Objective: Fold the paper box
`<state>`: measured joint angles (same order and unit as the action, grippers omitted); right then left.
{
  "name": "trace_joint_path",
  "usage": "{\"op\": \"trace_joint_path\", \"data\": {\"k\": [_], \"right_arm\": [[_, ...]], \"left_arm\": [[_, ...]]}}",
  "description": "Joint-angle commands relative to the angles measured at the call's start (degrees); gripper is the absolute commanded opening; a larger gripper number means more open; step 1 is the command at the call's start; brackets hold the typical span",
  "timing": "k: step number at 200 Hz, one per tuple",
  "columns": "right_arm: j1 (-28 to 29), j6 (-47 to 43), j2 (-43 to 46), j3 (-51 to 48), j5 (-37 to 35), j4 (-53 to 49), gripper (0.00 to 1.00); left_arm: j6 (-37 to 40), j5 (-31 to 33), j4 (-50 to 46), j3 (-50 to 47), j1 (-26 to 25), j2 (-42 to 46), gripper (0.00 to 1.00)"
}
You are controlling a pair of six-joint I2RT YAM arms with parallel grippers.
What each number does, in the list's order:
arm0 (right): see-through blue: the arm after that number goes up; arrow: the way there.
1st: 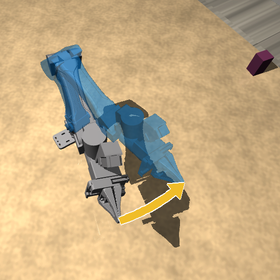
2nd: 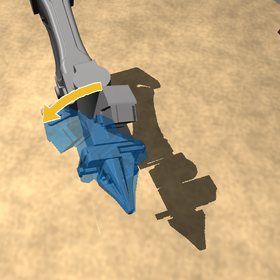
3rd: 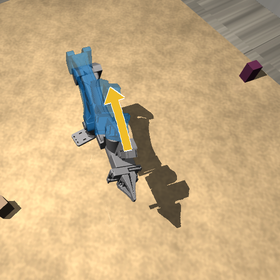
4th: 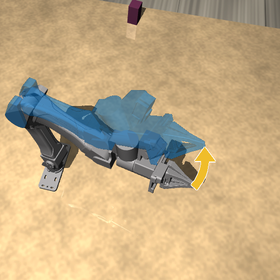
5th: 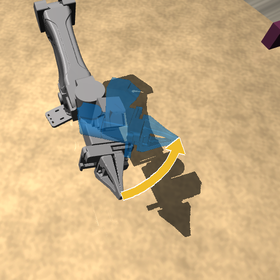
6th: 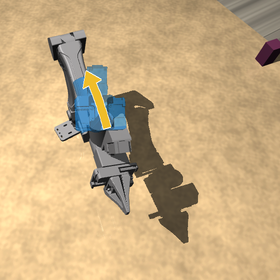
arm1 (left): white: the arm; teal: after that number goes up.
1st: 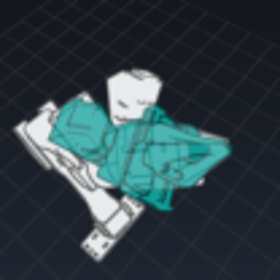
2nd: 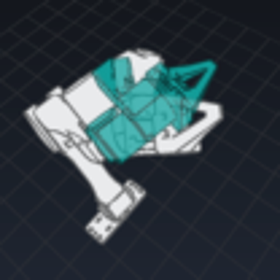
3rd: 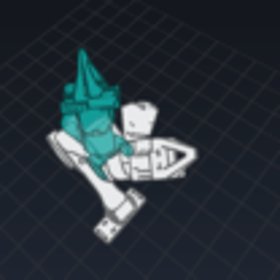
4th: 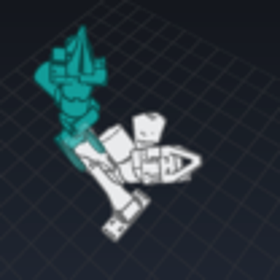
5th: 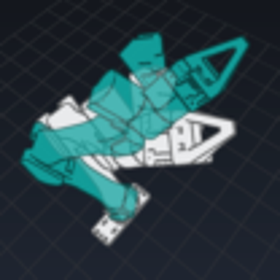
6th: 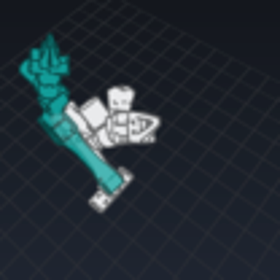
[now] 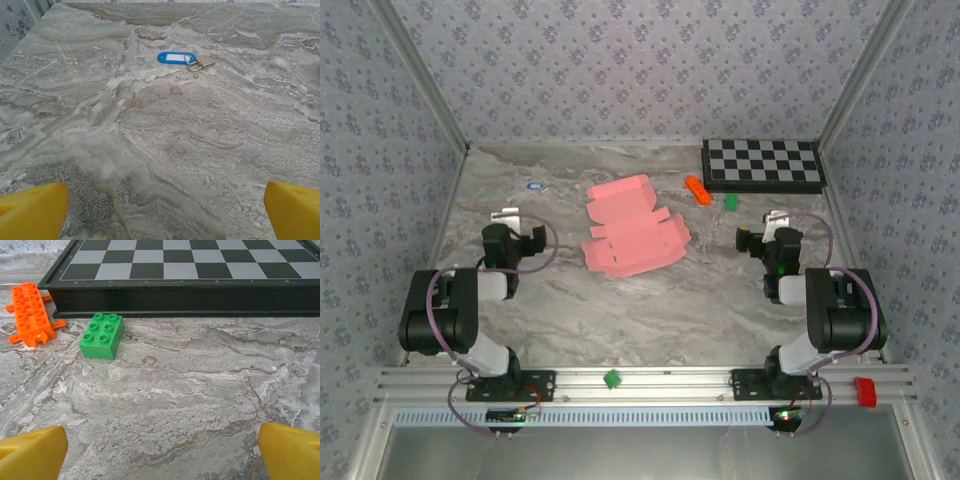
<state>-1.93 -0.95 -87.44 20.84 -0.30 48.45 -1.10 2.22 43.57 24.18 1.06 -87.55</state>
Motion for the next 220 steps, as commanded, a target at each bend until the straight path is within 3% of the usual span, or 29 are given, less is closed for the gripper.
{"op": "trace_joint_path", "data": {"k": [1,184,205,220], "right_arm": [[0.3,-0.7,-0.5,1.0,-1.1,0.0,0.99],[0.2,-0.7,-0.4,0.9,-0.5,0.3,1.00],[0.2,-0.4,2.3,0.8,-1.9,-1.0,0.99],[0.2,0.3,6.7,2.7,-3.4,-8.2,1.00]], "left_arm": [[-0.3,0.0,2.2,-0.1,-0.2,-0.3,1.00],[-0.5,-0.4,2.4,-0.2,0.1,-0.3,1.00],[-1.3,1.6,-2.0,1.3,0.1,2.1,1.00],[-1.4,2.0,-9.3,3.8,0.0,5.7,0.99]]}}
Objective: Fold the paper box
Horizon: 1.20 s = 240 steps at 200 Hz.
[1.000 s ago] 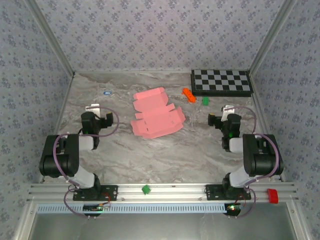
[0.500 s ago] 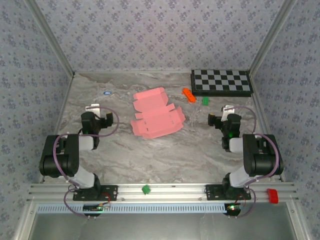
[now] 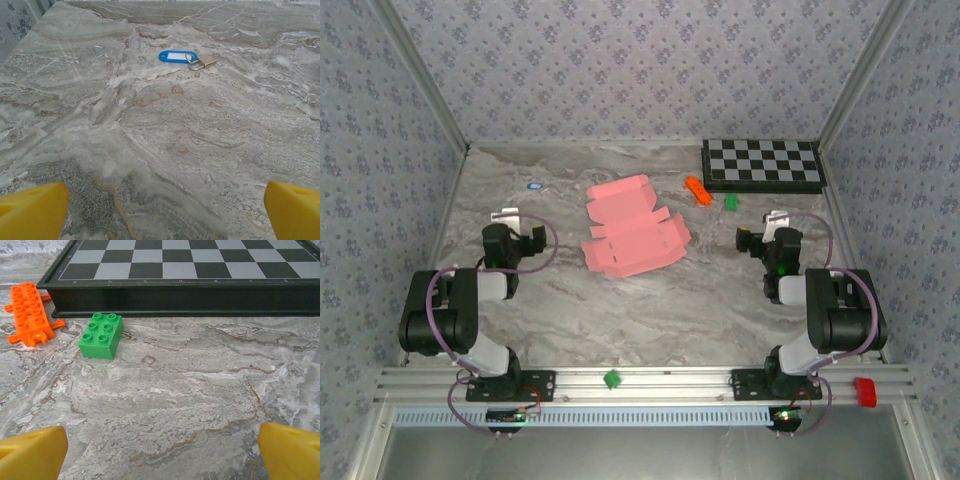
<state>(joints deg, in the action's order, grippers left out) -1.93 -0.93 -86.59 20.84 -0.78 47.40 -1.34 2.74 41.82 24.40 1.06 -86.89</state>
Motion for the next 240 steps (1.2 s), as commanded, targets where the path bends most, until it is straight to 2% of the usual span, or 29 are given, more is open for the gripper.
{"op": "trace_joint_path", "data": {"k": [1,25,41,79,104,129,168,185,209,240], "right_arm": [[0.2,0.3,6.1,3.0,-3.0,-7.7,0.99],[0.3,2.8,12.6,9.5,-3.6,-24.1,1.00],[0.9,5.3,15.2,13.5,-3.3,-32.9,1.00],[5.7,12.4,15.4,22.1,-3.7,-46.5,1.00],[11.0,15.0,12.6,26.8,-1.2,-52.3,1.00],[17.7,15.4,8.7,29.3,0.8,-52.9,0.98],[26.1,16.6,0.7,34.0,2.3,-53.2,0.78],[28.5,17.7,-3.0,35.9,4.2,-52.4,0.66],[30.9,19.1,-9.0,39.8,7.0,-53.0,0.43],[32.9,20.1,-15.3,44.1,8.8,-53.8,0.18]], "left_arm": [[-1.2,1.4,-8.1,3.7,0.0,5.1,1.00],[-3.7,0.5,-21.1,9.2,-0.2,10.5,1.00],[-6.5,-2.6,-25.1,11.5,-0.6,12.6,1.00],[-12.2,-2.8,-32.6,18.8,-5.8,11.5,0.99],[-16.8,-6.1,-40.0,27.2,-9.0,5.7,0.84],[-18.5,-10.4,-49.4,38.0,-12.3,-3.0,0.64],[-17.1,-14.6,-54.6,50.7,-18.3,-15.2,0.36],[-17.0,-16.4,-54.8,55.5,-19.5,-20.1,0.27],[-17.5,-17.7,-57.1,62.9,-20.0,-27.1,0.10],[-17.6,-20.0,-61.9,72.4,-20.3,-35.3,0.02]]}}
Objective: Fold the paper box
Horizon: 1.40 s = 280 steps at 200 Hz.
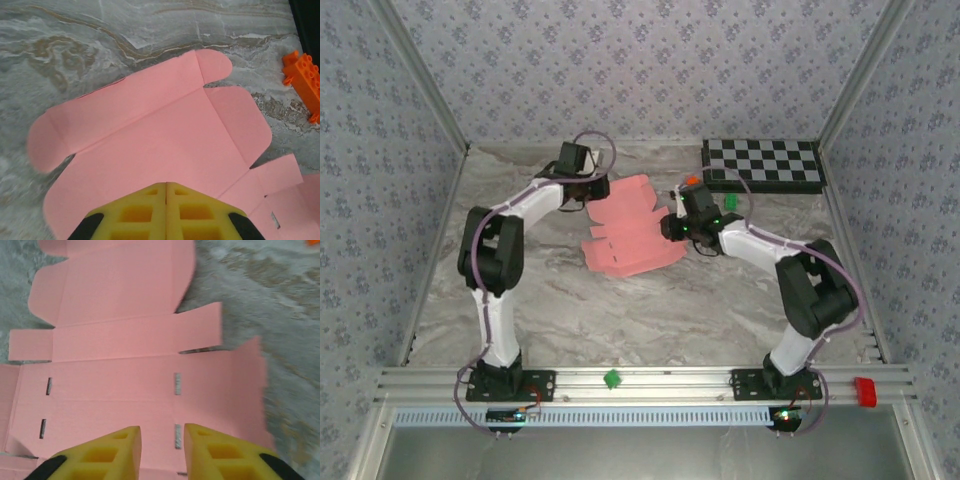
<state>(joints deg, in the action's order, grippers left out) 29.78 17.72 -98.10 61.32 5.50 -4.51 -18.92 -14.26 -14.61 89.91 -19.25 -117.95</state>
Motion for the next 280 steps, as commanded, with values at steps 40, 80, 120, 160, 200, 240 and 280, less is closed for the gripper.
{"op": "trace_joint_path", "data": {"k": [40,80,120,160,200,240,280], "right_arm": [[2.2,2.5,-9.9,6.5,5.4,-2.6,0.00],[4.0,3.4,-13.3,8.7,4.2,-3.6,0.00],[4.5,3.5,-14.0,7.5,3.0,-4.3,0.00],[4.5,3.5,-13.6,3.8,2.5,-4.7,0.00],[4.4,3.2,-13.6,2.8,2.1,-5.6,0.00],[4.3,2.2,-14.1,4.4,-0.1,-7.8,0.00],[3.8,1.0,-15.9,6.5,-1.1,-9.5,0.00]], "left_arm": [[-1.4,-3.6,-8.8,12.0,-0.3,-10.1,0.00],[-1.1,-2.9,-9.9,9.9,-0.7,-11.3,0.00],[-1.1,-0.7,-11.5,4.3,-0.7,-8.9,0.00],[-5.0,2.1,-8.6,-6.5,-0.7,-2.1,0.00],[-7.2,4.0,-7.6,-15.8,-1.4,5.1,0.00],[-10.8,8.6,-6.8,-25.9,-5.0,13.0,0.00],[-16.0,9.7,-4.7,-33.6,-9.1,19.5,0.00]]}}
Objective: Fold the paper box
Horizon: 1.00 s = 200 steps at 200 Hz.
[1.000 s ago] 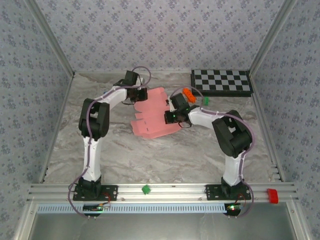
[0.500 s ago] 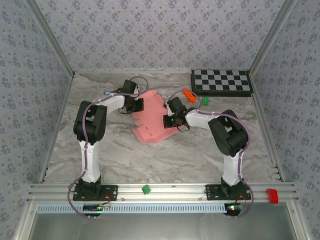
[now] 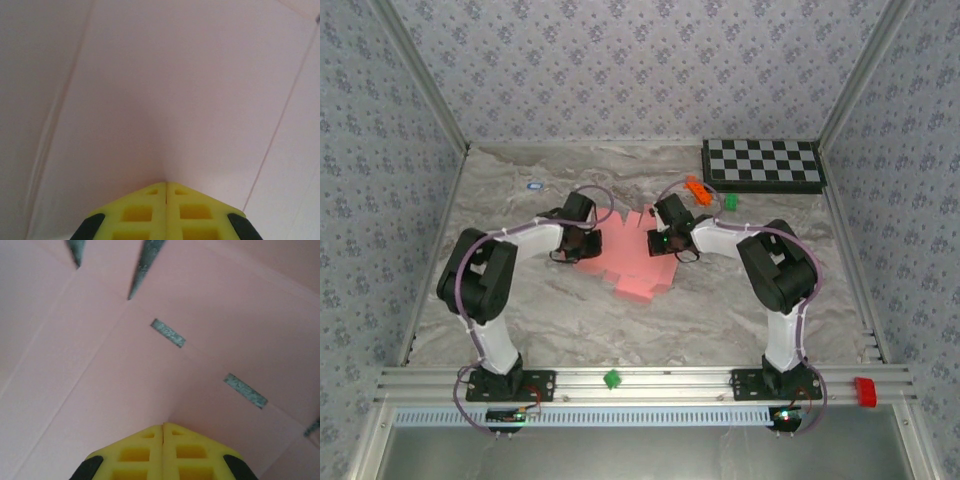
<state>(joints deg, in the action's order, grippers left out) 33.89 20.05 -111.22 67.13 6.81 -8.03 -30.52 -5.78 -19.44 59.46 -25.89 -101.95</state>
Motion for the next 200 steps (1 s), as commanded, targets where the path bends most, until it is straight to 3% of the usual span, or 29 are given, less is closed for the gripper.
{"op": "trace_joint_path", "data": {"k": [1,87,121,135,200], "right_arm": [[-0.3,-1.3,-2.8,0.7,-2.4,-6.1,0.00],[-0.2,-3.2,-5.1,11.0,-1.6,-9.2,0.00],[-0.2,-2.9,-1.2,11.3,-1.9,-10.3,0.03],[-0.2,-2.2,1.0,10.0,-2.3,-10.2,0.03],[-0.2,4.1,9.4,-3.7,-5.7,-6.4,0.00]], "left_arm": [[-4.5,1.2,0.2,-3.3,-2.6,3.6,0.00],[-8.7,0.5,-0.3,-5.2,-11.4,8.8,0.00],[-7.6,2.6,-0.4,-3.5,-11.0,11.7,0.05],[-6.0,2.4,-0.7,-2.0,-10.2,11.2,0.00],[2.4,-1.1,0.3,3.9,-4.5,4.1,0.00]]}}
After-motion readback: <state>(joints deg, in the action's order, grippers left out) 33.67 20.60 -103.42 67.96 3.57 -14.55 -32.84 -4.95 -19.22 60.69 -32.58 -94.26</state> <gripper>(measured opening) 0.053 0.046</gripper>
